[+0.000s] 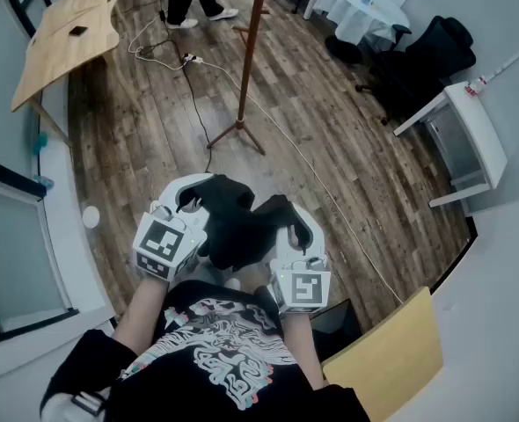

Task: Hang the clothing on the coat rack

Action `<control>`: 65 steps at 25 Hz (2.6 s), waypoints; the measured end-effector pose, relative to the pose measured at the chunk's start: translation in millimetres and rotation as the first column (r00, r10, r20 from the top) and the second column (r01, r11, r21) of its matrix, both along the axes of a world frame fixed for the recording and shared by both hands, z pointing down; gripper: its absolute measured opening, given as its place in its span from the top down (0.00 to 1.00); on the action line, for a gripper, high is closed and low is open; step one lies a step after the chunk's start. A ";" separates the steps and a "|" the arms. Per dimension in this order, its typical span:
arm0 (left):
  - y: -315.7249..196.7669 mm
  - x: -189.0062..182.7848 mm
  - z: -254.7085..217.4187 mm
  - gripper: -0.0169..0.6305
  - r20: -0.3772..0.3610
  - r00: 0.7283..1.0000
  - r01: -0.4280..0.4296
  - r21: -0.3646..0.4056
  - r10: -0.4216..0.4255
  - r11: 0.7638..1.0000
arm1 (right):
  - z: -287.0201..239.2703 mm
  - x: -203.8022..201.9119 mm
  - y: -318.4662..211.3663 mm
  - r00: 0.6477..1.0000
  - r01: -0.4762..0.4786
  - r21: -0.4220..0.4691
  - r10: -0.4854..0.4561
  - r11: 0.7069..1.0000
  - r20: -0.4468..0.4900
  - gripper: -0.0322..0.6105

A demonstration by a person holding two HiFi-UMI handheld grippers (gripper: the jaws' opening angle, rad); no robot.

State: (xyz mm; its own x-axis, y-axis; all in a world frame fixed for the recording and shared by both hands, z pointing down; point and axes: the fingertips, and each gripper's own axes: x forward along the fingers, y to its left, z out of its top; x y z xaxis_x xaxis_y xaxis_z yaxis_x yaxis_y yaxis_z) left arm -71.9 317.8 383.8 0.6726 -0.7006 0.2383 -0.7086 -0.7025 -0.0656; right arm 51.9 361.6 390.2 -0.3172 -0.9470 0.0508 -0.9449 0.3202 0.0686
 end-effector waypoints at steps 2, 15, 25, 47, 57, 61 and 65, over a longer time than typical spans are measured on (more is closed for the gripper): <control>13.7 -1.9 4.3 0.96 -0.004 1.000 0.004 -0.013 -0.004 1.000 | 0.1 -5.8 16.7 1.000 0.014 -0.012 -0.014 1.000 0.005 0.93; 49.5 -22.0 -3.1 0.96 -0.010 1.000 0.013 -0.002 -0.013 1.000 | -8.2 -11.8 53.4 0.996 -0.017 0.006 0.017 1.000 0.085 0.93; 62.0 4.6 -10.9 0.96 0.056 0.998 -0.016 0.031 0.015 0.999 | -16.8 13.9 60.8 0.997 -0.054 0.007 0.053 0.999 0.058 0.93; -112.2 33.4 -5.7 0.96 0.038 0.999 -0.028 0.054 0.026 0.998 | -8.9 44.4 -113.0 0.997 -0.065 -0.013 0.065 0.998 0.034 0.93; -237.1 28.4 -20.4 0.96 0.065 0.997 -0.039 0.112 0.032 0.993 | -17.7 45.2 -238.7 0.997 -0.077 0.001 0.077 0.997 0.026 0.93; -280.3 19.5 -22.1 0.96 0.060 0.997 -0.046 0.114 0.040 0.992 | -17.9 37.9 -281.9 0.996 -0.085 0.003 0.085 0.996 0.020 0.93; -310.2 14.1 -23.8 0.96 0.066 0.997 -0.058 0.120 0.050 0.991 | -19.1 34.2 -314.3 0.995 -0.098 0.004 0.098 0.995 0.018 0.93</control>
State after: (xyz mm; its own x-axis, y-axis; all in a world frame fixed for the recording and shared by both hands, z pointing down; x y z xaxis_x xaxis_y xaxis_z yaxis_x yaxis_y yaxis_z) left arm -57.8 7.7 360.0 0.6966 -0.6902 0.1959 -0.6619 -0.7236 -0.1959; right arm 86.1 47.4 371.1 -0.2235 -0.9738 0.0418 -0.9728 0.2256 0.0530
